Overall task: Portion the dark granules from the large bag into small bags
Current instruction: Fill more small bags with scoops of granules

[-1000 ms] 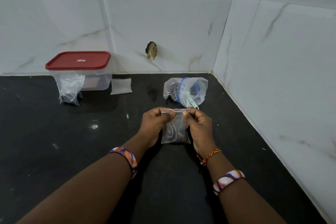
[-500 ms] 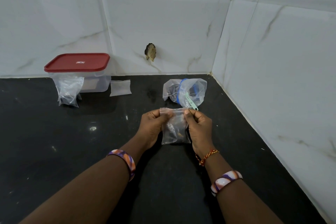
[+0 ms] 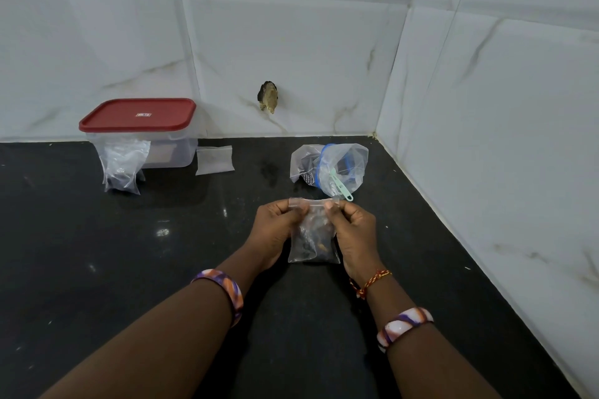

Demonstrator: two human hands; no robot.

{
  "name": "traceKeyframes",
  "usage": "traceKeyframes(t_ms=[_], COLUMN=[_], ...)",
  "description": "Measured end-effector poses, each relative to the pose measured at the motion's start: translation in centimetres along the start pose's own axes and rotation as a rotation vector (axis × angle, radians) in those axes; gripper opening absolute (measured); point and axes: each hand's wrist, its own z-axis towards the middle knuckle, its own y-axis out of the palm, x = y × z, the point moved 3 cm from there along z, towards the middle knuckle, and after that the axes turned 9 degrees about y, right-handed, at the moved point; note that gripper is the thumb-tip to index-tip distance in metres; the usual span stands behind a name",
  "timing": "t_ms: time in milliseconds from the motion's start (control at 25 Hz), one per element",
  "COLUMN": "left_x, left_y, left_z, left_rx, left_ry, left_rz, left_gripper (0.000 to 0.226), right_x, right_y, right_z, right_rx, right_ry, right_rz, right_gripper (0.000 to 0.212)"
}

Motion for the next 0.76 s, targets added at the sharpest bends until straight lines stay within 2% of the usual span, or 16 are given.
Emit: traceKeyframes(t_ms=[80,240,360,400,520,560,640,760], left_x=[0.2,-0.1,0.9,1.7,4.1,4.6,5.5,7.1], left_y=[-0.3,-0.1,-0.6,-1.1,-4.4,-5.9,-9.3,-14.3], left_z=[-0.1,-0.3,0.5,1.0,2.4,2.5,2.9,3.4], left_rx=[-0.017,-0.014,0.056,0.104,0.230,0.251,0.322,0.582], left_ry=[-0.029,-0.040,0.005,0.041,0.104,0.131,0.198,0.258], left_rz=[-0.074,-0.039,0.064,0.122,0.248,0.265,0.335,0.681], left_gripper=[0.019,0.021,0.023,0.024,0.017,0.017,0.029,0.042], right_x=[-0.4,-0.4,-0.6,-0.8,-0.6,-0.5,-0.5,-0.8], right_y=[0.1,0.0,0.6,1.3,5.1,6.8,10.6,16.4], right_z=[-0.4,-0.4,-0.9,-1.0,-0.5,0.1,1.5,3.7], right_rx=[0.037,0.088,0.012,-0.055,-0.216,-0.224,-0.202,-0.233], right_ry=[-0.025,-0.021,-0.025,-0.056,-0.128,-0.122,-0.096,-0.101], right_rz=[0.024,0.005,-0.031,-0.071,-0.251,-0.283,-0.302,-0.336], right_gripper=[0.016,0.020,0.018,0.024,0.062,0.064,0.053,0.033])
